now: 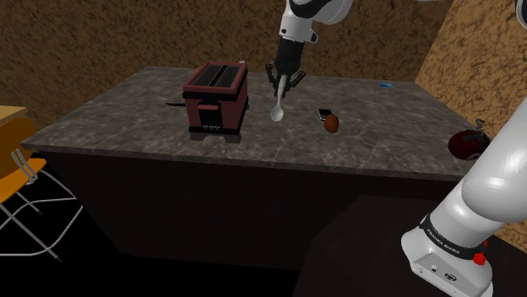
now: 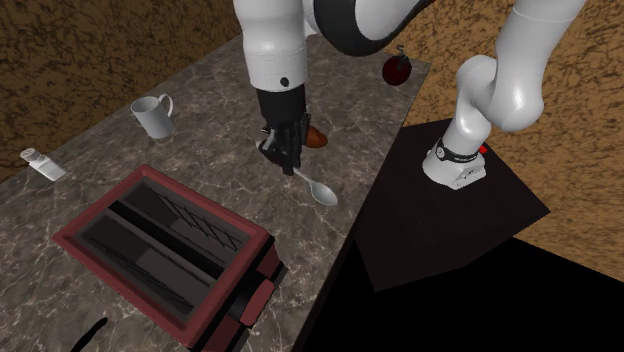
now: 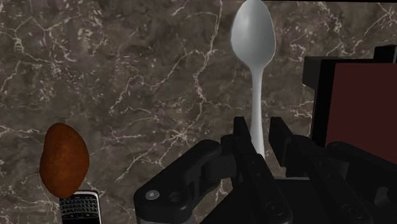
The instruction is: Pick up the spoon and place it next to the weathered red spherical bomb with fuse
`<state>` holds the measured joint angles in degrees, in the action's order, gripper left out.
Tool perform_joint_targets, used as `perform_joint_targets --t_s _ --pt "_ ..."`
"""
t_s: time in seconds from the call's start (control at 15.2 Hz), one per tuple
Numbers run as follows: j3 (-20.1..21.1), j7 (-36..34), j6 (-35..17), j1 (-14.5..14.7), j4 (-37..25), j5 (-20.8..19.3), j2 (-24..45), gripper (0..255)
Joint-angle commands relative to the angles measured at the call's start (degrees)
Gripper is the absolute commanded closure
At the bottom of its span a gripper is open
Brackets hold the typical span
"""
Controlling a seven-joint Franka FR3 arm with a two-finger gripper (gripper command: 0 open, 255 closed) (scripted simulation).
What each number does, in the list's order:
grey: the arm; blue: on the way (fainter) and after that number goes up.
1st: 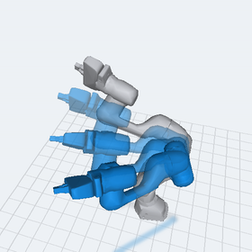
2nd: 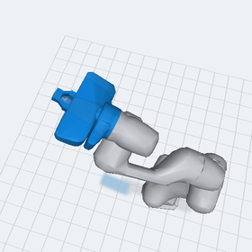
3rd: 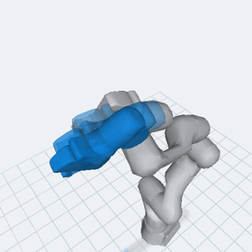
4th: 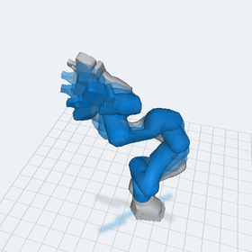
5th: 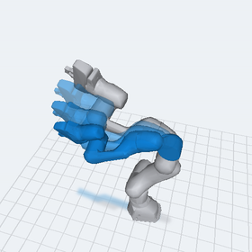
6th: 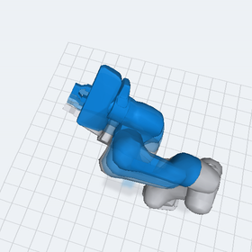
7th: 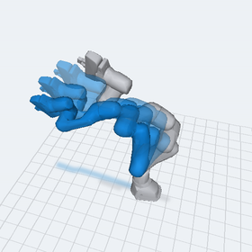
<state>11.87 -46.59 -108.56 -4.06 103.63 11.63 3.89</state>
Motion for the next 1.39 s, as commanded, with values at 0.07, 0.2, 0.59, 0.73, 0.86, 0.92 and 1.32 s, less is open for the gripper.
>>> perform_joint_targets --t_s 0.07,0.2,0.59,0.73,0.86,0.92,1.32 --pt "-0.06 -0.31 2.14 -0.08 -2.01 -0.09 -0.11 255" --pt "-0.08 -0.57 3.62 -0.1 -3.44 -0.16 -0.19 255" --pt "-0.64 0.03 7.13 -0.79 -5.13 0.07 -1.85 255" --pt "-1.77 2.56 7.1 -2.03 -1.48 0.71 -5.0 255" --pt "-3.02 5.09 7.25 -3.17 1.82 1.16 -7.95 255" --pt "-3.68 6.36 7.37 -3.72 3.35 1.31 -9.35 255" --pt "-8.09 13.85 8.72 -6.88 10.98 1.19 -16.73 255"
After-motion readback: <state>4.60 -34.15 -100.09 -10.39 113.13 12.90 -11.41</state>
